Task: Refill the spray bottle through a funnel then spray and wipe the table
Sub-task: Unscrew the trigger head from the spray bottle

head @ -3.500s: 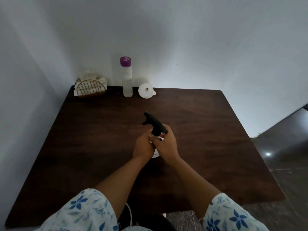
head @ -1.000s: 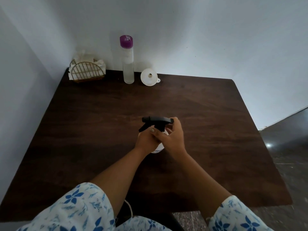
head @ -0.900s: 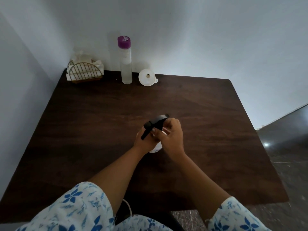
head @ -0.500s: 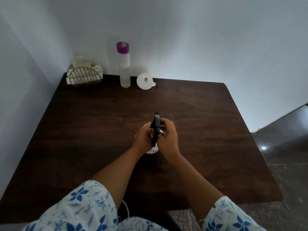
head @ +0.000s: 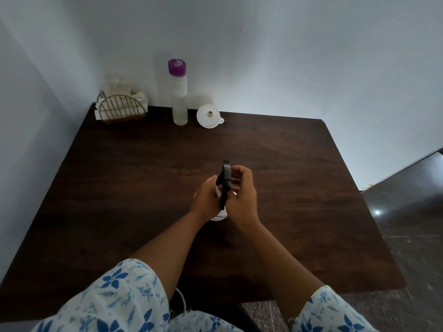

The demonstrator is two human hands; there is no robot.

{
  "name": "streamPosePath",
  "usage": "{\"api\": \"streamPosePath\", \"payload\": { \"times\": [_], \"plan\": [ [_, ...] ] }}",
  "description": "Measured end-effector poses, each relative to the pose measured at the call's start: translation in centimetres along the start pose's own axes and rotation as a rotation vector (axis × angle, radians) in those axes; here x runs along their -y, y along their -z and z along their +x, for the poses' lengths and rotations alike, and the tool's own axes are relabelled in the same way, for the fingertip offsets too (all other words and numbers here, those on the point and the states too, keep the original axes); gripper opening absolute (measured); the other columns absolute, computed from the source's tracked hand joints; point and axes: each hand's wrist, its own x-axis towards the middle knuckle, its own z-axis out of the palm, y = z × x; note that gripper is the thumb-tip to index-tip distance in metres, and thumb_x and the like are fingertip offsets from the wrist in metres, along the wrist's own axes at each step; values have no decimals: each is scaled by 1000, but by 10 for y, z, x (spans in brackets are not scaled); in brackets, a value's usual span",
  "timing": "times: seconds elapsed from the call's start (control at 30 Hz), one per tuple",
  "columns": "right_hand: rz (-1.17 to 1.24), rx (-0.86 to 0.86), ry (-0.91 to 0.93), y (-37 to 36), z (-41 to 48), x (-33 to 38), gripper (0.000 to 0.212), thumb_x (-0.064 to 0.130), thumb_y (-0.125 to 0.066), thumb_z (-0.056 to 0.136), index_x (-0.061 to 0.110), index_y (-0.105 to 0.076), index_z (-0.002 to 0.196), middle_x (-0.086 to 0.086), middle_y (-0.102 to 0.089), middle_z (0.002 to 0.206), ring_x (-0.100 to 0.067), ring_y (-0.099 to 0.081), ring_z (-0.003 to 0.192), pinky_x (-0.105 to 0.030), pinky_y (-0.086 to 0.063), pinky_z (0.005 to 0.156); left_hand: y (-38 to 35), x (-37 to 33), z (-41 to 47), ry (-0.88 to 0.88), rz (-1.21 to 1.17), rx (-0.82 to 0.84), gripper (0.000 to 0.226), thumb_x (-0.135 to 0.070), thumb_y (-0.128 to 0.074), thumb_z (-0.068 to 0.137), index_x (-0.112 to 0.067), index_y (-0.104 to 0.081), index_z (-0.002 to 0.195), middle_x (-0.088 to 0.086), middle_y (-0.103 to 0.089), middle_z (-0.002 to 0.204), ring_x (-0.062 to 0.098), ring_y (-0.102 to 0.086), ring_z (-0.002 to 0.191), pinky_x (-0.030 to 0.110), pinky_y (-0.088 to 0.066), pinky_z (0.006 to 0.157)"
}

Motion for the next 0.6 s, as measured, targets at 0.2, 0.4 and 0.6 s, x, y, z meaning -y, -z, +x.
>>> {"api": "streamPosePath", "payload": {
  "times": [0.2, 0.4, 0.6],
  "plan": [
    [-19, 103, 79, 5, 3, 1, 65, 3, -73, 76, 20, -39, 129, 6, -52, 122, 2, -55, 105, -7, -46, 76, 0, 4, -3, -5, 6, -11, 44, 5, -64, 77, 2, -51, 119, 22, -57, 121, 35, -53, 113, 42, -43, 97],
    [-90, -38, 27, 3, 7, 5, 29, 10, -66, 84, 32, -53, 96, 6, -64, 98, -11, -63, 94, -27, -55, 78, 0, 3, 0, 7, -48, 15, 27, -9, -65, 79, -15, -59, 105, 12, -64, 108, 28, -60, 102, 46, -49, 91],
    [-95, 137, 109, 11, 4, 9, 53, 9, -80, 71, 23, -53, 114, 8, -62, 103, 4, -59, 95, -14, -49, 75, -3, 2, 2, 19, 28, 42, 15, -9, -54, 88, -19, -56, 100, 7, -61, 103, 26, -59, 103, 40, -49, 90]
  ]
}}
